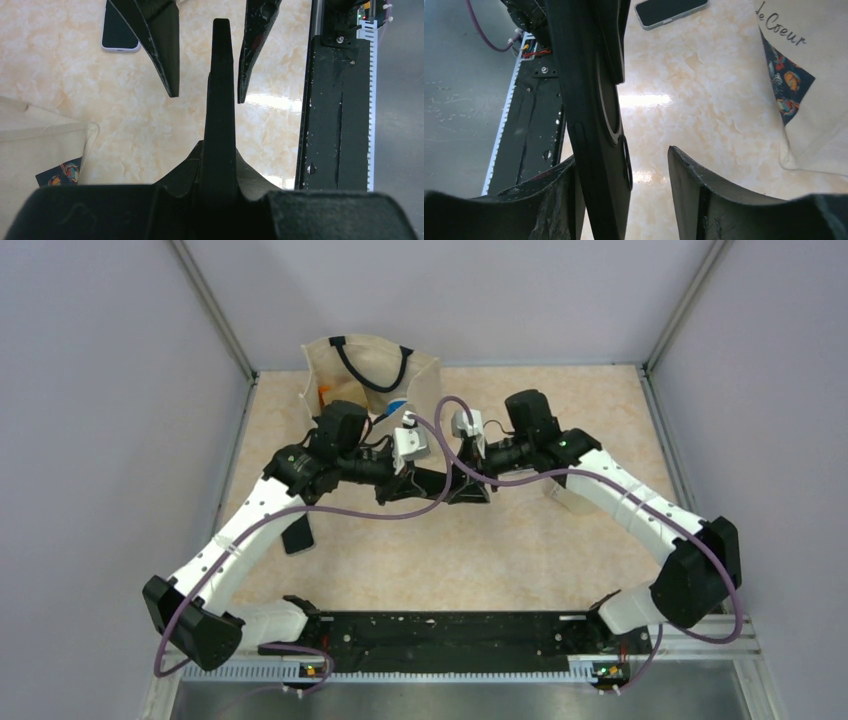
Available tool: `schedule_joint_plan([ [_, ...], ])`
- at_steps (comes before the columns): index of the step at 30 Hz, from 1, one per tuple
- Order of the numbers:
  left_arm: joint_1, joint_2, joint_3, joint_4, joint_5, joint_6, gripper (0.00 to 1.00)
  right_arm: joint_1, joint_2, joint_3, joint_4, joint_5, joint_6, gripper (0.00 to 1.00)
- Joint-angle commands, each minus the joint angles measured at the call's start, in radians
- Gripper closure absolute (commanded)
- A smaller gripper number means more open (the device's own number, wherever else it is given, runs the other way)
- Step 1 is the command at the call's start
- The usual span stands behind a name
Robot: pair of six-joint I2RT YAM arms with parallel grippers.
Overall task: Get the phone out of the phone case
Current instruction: Remove the phone case from the phone.
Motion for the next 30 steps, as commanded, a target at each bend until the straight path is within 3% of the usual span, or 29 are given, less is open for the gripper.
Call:
schedule_joint_plan([
  [1, -0.01, -0.002, 0.057, 0.046, 0.014, 0.019, 1.0, 0.037, 0.019, 0.043, -0.019, -0.035, -0.038, 0.46],
  [3, -0.012, 0.003, 0.055, 0.051, 0.015, 0.017, 1.0, 0.049, 0.026, 0.038, -0.019, -0.041, -0.039, 0.52],
  [4, -0.013, 0.006, 0.056, 0.054, 0.014, 0.018, 1.0, 0.053, 0.03, 0.039, -0.02, -0.046, -0.04, 0.6],
  [6, -0.014, 0.009, 0.052, 0.062, 0.014, 0.014, 1.0, 0.057, 0.042, 0.04, -0.033, -0.066, -0.047, 0.9],
  [7, -0.014, 0.009, 0.048, 0.067, 0.014, 0.011, 1.0, 0.058, 0.048, 0.044, -0.047, -0.071, -0.052, 1.0],
  [11, -0.014, -0.005, 0.021, 0.097, 0.006, -0.009, 1.0, 0.058, 0.05, 0.064, -0.11, -0.054, -0.106, 1.0],
  [12, -0.014, -0.014, 0.009, 0.109, -0.001, -0.027, 0.95, 0.057, 0.043, 0.061, -0.108, -0.039, -0.111, 1.0],
  [14, -0.011, -0.046, -0.025, 0.15, -0.028, -0.075, 0.66, 0.059, 0.018, 0.045, -0.097, -0.014, -0.116, 1.0],
  [18, 0.013, -0.115, -0.09, 0.27, -0.012, -0.185, 0.36, 0.056, -0.034, 0.012, -0.044, 0.043, -0.079, 1.0],
  [19, 0.019, -0.116, -0.086, 0.275, -0.003, -0.209, 0.24, 0.056, -0.043, 0.008, -0.037, 0.052, -0.073, 1.0],
  [20, 0.023, -0.118, -0.082, 0.282, 0.003, -0.237, 0.2, 0.056, -0.049, 0.005, -0.033, 0.058, -0.072, 1.0],
  [27, 0.073, -0.128, -0.089, 0.381, 0.045, -0.439, 0.22, 0.054, -0.098, -0.028, 0.009, 0.078, -0.053, 1.0],
  [30, 0.093, -0.109, -0.103, 0.435, 0.102, -0.521, 0.37, 0.054, -0.103, -0.027, 0.011, 0.081, -0.052, 1.0],
])
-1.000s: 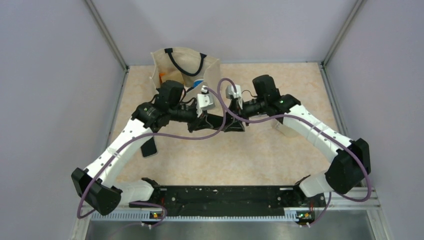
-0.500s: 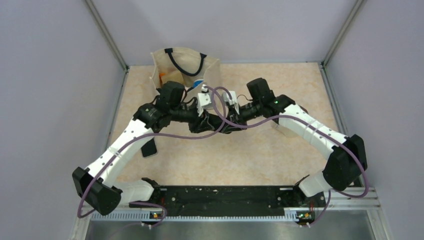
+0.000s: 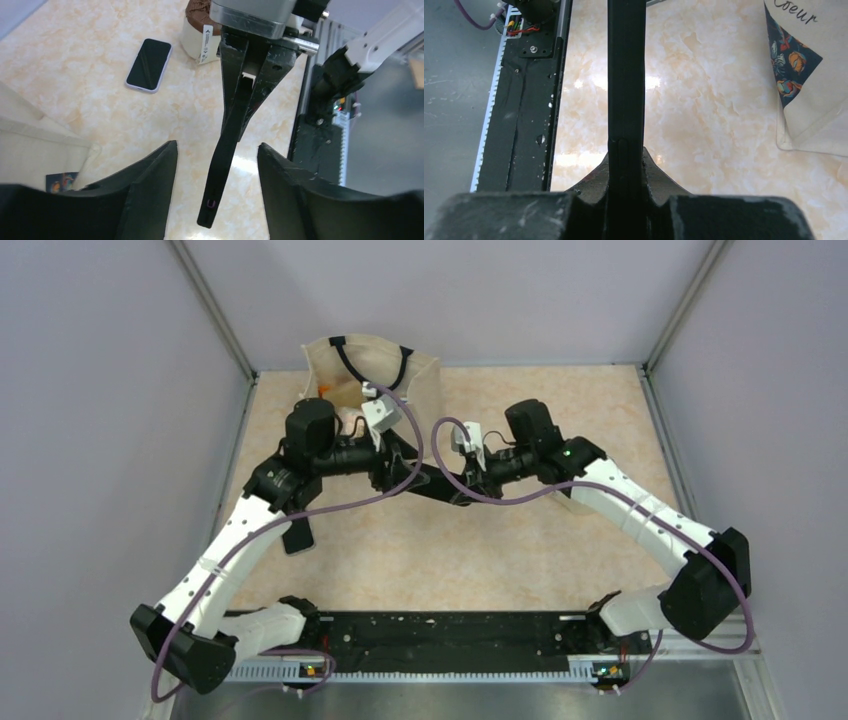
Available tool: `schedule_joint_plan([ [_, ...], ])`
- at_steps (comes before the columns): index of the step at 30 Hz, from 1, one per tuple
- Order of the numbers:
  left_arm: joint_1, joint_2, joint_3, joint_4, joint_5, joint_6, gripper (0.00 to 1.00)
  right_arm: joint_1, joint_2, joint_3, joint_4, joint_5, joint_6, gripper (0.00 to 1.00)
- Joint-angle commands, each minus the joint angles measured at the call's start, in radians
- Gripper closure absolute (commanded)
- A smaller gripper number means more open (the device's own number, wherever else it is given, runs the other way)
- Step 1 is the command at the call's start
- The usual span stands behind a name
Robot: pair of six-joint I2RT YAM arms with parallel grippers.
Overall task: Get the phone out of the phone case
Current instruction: Remove the phone case from the phone.
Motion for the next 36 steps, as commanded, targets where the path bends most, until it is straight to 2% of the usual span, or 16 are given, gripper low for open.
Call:
schedule_joint_plan([
  [1, 0.033, 0.013, -0.023, 0.151, 0.104, -0.179, 0.43, 0.01, -0.05, 0.013, 0.079, -0.02, 0.01, 1.0],
  [8, 0.057, 0.031, -0.049, 0.225, 0.182, -0.25, 0.76, 0.01, -0.057, -0.004, 0.083, -0.014, 0.003, 1.0],
  [11, 0.058, 0.036, -0.064, 0.25, 0.205, -0.279, 1.0, 0.01, -0.058, -0.007, 0.089, -0.013, 0.0, 1.0],
  [14, 0.061, 0.042, -0.096, 0.316, 0.244, -0.37, 1.0, 0.01, -0.063, -0.016, 0.098, 0.001, -0.013, 1.0],
  [26, 0.076, 0.136, -0.315, 0.873, 0.357, -0.952, 1.0, 0.012, -0.11, -0.005, 0.086, 0.031, -0.102, 1.0],
  [36, 0.073, 0.223, -0.381, 1.043, 0.357, -1.195, 1.0, 0.019, -0.127, 0.001, 0.063, 0.1, -0.17, 1.0],
])
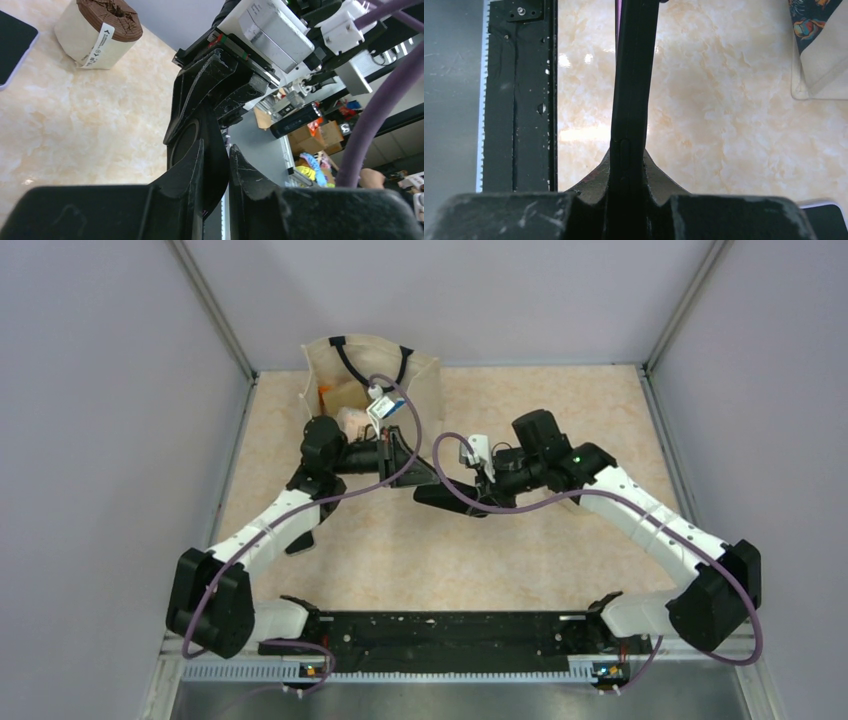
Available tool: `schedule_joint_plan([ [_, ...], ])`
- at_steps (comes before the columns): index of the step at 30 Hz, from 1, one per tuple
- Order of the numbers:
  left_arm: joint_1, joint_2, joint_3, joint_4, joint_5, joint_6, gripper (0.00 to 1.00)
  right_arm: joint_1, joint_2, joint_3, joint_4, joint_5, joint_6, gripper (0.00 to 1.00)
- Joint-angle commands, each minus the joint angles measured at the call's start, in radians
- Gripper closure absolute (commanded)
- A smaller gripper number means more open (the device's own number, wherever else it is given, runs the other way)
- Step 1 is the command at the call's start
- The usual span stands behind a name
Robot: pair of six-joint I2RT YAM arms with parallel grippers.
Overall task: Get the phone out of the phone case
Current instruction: Remove the phone case from the phone.
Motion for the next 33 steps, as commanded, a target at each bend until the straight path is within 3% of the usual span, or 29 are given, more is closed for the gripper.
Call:
schedule_joint_plan([
  [1, -0.019, 0.057, -0.03, 0.086, -0.044, -0.268, 1.0, 0.025, -0.064, 0.045, 0.193, 0.012, -0.138, 1.0],
  [14, -0.046, 0.12, -0.073, 0.134, -0.072, -0.359, 1.0, 0.025, -0.072, 0.069, 0.164, 0.044, -0.18, 1.0],
  [33, -0.074, 0.17, -0.078, 0.02, -0.133, -0.299, 1.0, 0.025, -0.079, 0.097, 0.132, 0.02, -0.214, 1.0],
])
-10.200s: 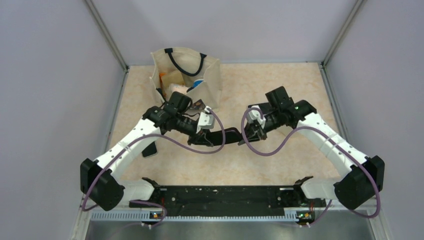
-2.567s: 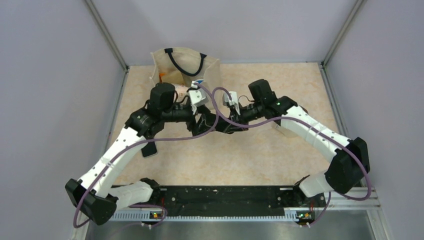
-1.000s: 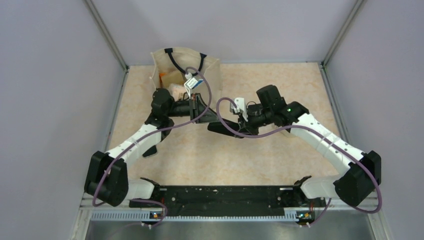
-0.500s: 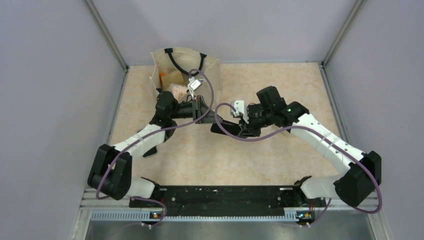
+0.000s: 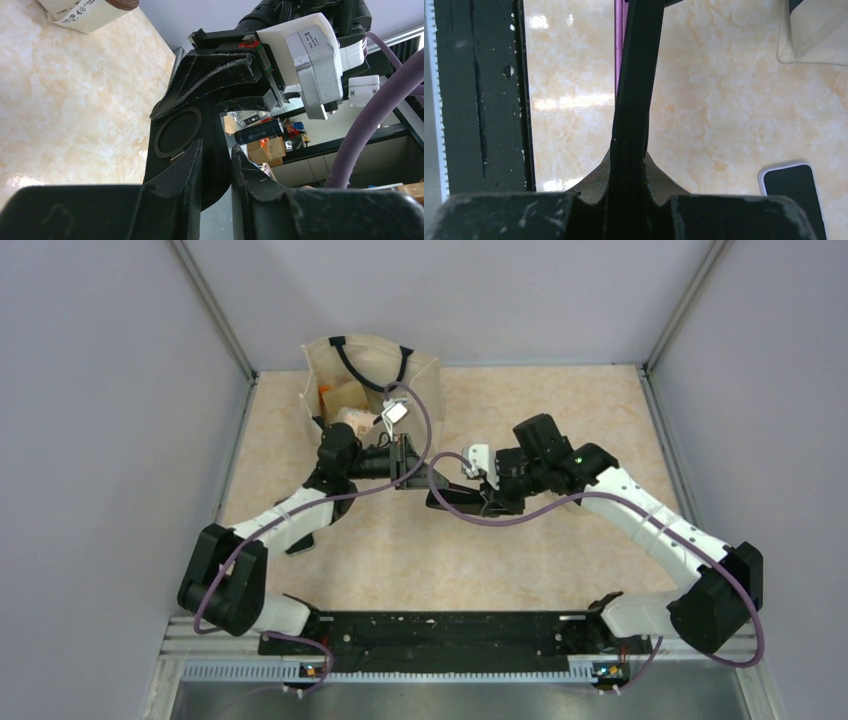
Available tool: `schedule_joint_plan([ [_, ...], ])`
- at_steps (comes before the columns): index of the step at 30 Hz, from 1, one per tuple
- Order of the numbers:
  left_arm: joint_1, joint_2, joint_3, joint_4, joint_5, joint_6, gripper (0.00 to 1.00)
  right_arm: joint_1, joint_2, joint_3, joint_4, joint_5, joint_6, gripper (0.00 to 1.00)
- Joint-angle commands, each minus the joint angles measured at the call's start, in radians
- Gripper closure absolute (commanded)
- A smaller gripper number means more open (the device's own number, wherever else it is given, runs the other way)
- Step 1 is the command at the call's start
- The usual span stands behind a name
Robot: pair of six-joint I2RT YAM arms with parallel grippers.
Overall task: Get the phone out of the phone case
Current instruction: Remove the phone case from the phone.
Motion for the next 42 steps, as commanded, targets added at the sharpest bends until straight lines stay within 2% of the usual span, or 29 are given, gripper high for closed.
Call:
schedule_joint_plan([
  [1, -0.043, 0.051, -0.021, -0.118, -0.096, -0.034, 1.0, 0.026, -0.065, 0.099, 0.229, -0.131, -0.083, 1.0],
  [25, -0.076, 0.105, -0.008, -0.131, -0.111, -0.003, 1.0, 0.03, -0.064, 0.125, 0.182, -0.176, -0.143, 1.0],
  [34, -0.082, 0.094, 0.015, -0.256, -0.14, 0.143, 1.0, 0.03, -0.058, 0.139, 0.167, -0.22, -0.151, 1.0],
  [42, -0.084, 0.114, 0.03, -0.293, -0.159, 0.164, 1.0, 0.029, -0.057, 0.15, 0.123, -0.268, -0.193, 1.0],
])
